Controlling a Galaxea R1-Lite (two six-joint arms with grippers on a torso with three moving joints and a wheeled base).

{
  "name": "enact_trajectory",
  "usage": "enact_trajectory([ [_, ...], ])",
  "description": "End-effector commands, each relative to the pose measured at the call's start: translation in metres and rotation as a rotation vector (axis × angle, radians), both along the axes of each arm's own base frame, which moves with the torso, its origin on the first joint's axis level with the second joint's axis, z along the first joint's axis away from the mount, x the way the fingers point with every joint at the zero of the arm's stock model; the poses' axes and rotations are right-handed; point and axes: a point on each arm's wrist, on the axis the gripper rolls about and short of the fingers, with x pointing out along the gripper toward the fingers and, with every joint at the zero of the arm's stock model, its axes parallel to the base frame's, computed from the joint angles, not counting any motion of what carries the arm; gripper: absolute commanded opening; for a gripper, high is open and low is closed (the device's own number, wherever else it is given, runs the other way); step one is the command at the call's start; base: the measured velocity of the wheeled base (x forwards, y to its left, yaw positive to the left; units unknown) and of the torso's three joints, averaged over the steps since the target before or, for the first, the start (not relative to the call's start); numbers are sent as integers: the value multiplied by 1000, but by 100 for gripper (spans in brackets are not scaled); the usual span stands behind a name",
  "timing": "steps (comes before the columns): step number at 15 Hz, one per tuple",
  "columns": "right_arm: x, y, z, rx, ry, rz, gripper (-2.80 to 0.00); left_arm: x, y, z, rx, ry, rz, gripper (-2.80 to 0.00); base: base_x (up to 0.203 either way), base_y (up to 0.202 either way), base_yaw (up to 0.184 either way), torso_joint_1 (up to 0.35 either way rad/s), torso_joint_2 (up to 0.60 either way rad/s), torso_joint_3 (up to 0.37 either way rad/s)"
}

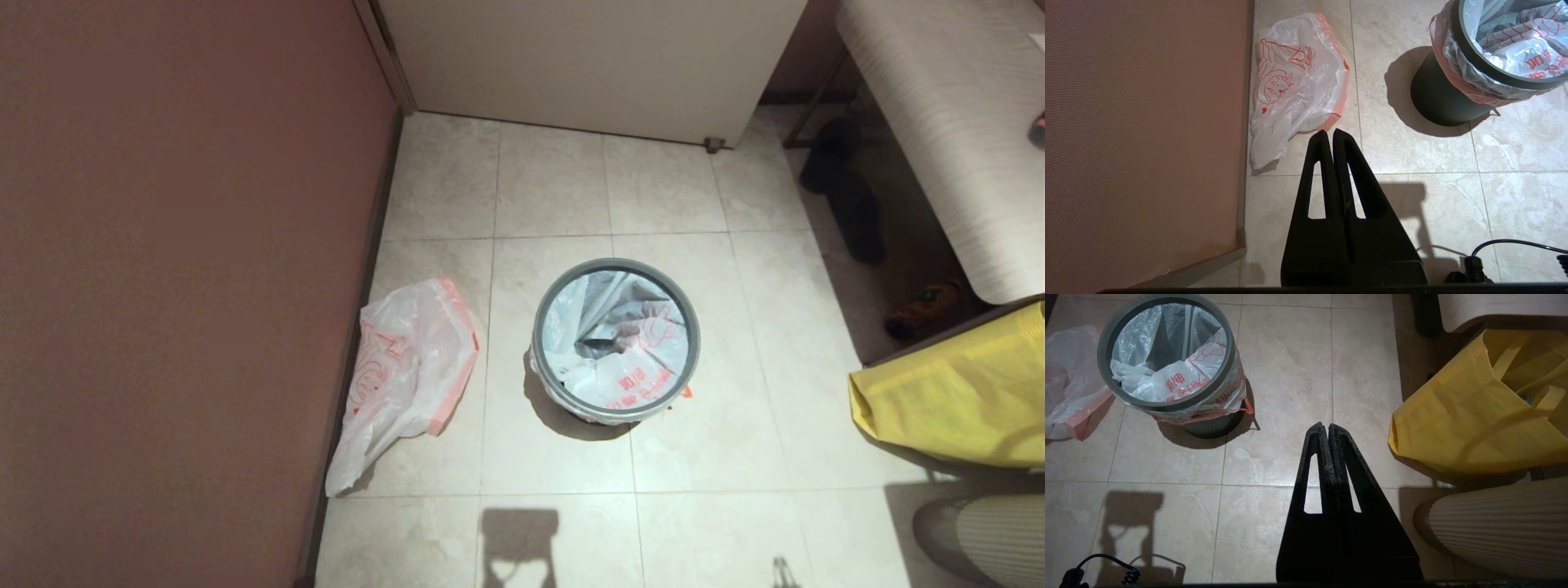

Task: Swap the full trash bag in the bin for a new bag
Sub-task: Place the trash can ring on the floor

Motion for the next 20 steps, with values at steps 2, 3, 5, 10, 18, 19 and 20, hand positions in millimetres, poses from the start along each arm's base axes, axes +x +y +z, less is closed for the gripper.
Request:
enact_trajectory([
  [2, 32, 0, 34, -8, 119, 8, -280, 0, 0, 0, 0, -1, 0, -280, 0, 0, 0, 0, 0, 0],
  [3, 47, 0, 45, -15, 151, 13, -280, 0, 0, 0, 0, -1, 0, -280, 0, 0, 0, 0, 0, 0],
  [5, 85, 1, 63, -30, 198, 20, -280, 0, 0, 0, 0, -1, 0, -280, 0, 0, 0, 0, 0, 0],
  [10, 183, 2, 80, -50, 278, 29, -280, 0, 0, 0, 0, -1, 0, -280, 0, 0, 0, 0, 0, 0],
  [18, 289, 53, 26, -112, 449, 94, -280, 0, 0, 0, 0, -1, 0, -280, 0, 0, 0, 0, 0, 0],
  [19, 301, 61, 15, -120, 446, 90, -280, 0, 0, 0, 0, -1, 0, -280, 0, 0, 0, 0, 0, 0],
  [20, 313, 71, 3, -128, 443, 95, -280, 0, 0, 0, 0, -1, 0, -280, 0, 0, 0, 0, 0, 0],
])
